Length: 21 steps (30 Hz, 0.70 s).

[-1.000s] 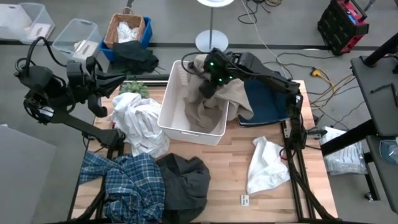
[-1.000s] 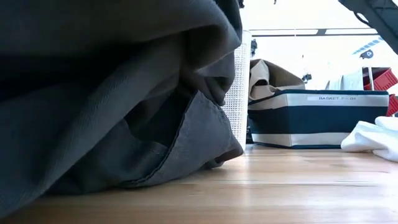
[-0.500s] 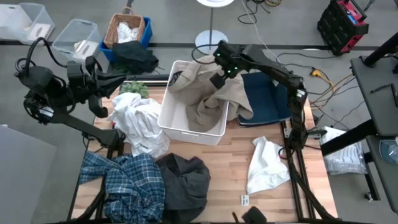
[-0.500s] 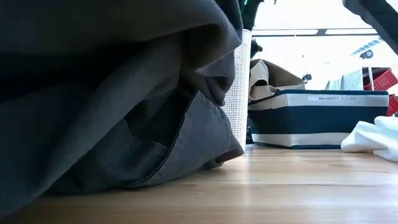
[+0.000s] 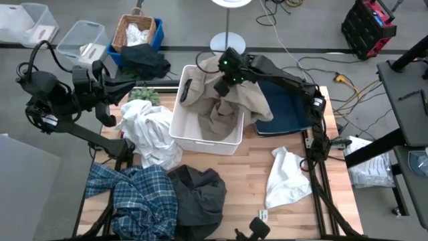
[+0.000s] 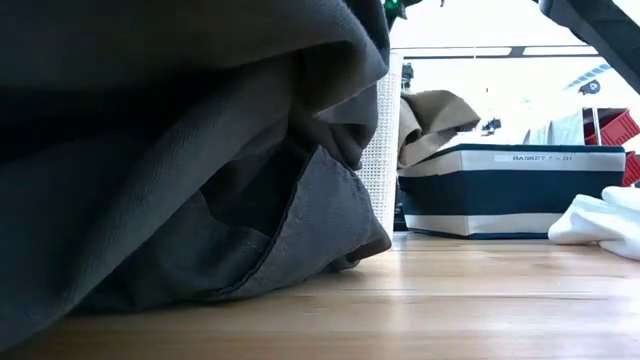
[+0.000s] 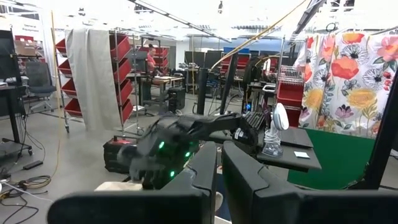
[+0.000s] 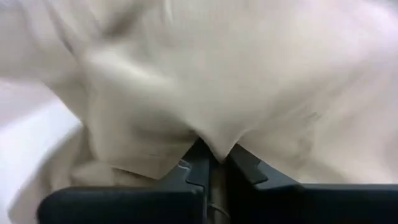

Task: Sort clothes
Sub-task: Put the brown pants into the white bin

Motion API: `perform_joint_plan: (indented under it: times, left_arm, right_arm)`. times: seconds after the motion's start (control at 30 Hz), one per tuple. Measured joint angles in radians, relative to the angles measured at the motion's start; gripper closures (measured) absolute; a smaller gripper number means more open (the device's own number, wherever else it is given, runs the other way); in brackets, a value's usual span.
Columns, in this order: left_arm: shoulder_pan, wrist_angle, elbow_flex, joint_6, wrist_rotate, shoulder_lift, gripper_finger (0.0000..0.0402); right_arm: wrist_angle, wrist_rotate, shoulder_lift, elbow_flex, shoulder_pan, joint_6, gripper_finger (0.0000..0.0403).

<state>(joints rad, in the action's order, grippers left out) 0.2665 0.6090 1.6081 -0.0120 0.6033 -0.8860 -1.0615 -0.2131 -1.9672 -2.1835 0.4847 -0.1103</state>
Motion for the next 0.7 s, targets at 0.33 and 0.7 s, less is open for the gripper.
perform_joint_plan:
  times: [0.33,0.7]
  left_arm:
    - [0.0,-0.005,0.0,0.002,0.0,-0.002,0.0395]
    - [0.0,-0.007,0.0,0.003,0.0,-0.002,0.0395]
  right_arm:
    - [0.307,0.05,0.074,-0.146,-0.095,-0.002,0.0393]
    - [0.348,0.164,0.037,-0.145,-0.176,-0.11,0.0393]
